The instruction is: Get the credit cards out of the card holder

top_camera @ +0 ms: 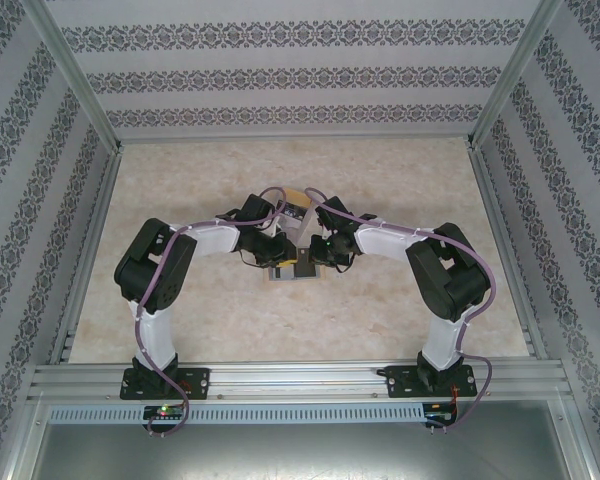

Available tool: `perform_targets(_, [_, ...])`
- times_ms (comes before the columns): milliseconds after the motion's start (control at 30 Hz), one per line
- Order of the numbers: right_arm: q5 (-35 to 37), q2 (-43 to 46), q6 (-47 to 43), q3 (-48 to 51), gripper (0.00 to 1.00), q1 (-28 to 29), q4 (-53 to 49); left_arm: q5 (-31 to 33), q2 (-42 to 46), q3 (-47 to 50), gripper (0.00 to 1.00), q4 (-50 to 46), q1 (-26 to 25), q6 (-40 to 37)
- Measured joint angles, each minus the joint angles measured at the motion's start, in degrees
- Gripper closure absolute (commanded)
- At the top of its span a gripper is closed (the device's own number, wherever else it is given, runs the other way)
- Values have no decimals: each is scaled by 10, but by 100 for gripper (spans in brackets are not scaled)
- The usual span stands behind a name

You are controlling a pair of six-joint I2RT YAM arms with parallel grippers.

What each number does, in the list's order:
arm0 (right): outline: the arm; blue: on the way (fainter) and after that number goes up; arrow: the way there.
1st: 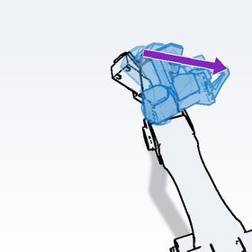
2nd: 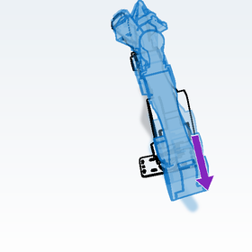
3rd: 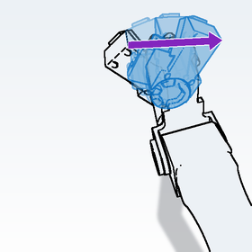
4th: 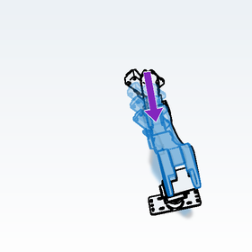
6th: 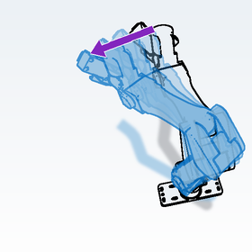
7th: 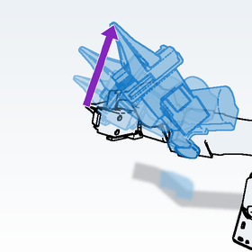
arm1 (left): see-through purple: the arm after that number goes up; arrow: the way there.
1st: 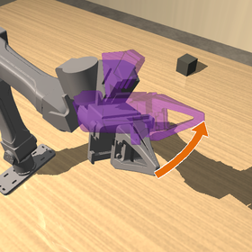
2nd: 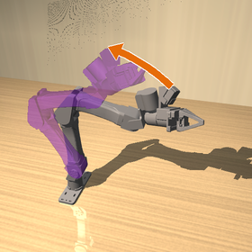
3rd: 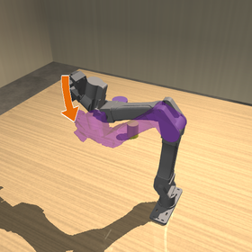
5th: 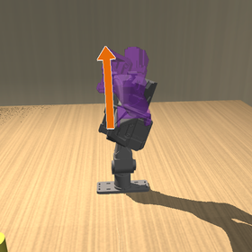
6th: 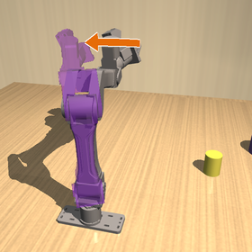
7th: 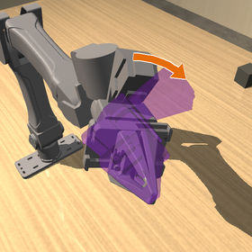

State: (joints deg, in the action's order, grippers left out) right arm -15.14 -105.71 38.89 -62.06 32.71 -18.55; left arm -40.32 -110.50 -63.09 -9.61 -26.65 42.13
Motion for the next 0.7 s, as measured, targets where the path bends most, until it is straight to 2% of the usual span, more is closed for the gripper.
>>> perform_targets(367, [-11,0,5,4,84,-3,8,-3,9,23,77,47,0,6])
perform_targets(533, [-14,0,12,7,84,-4,14,-2,11,35,83,67,0,17])
perform_targets(700, [-13,0,14,7,84,-4,13,1,11,38,94,72,1,19])
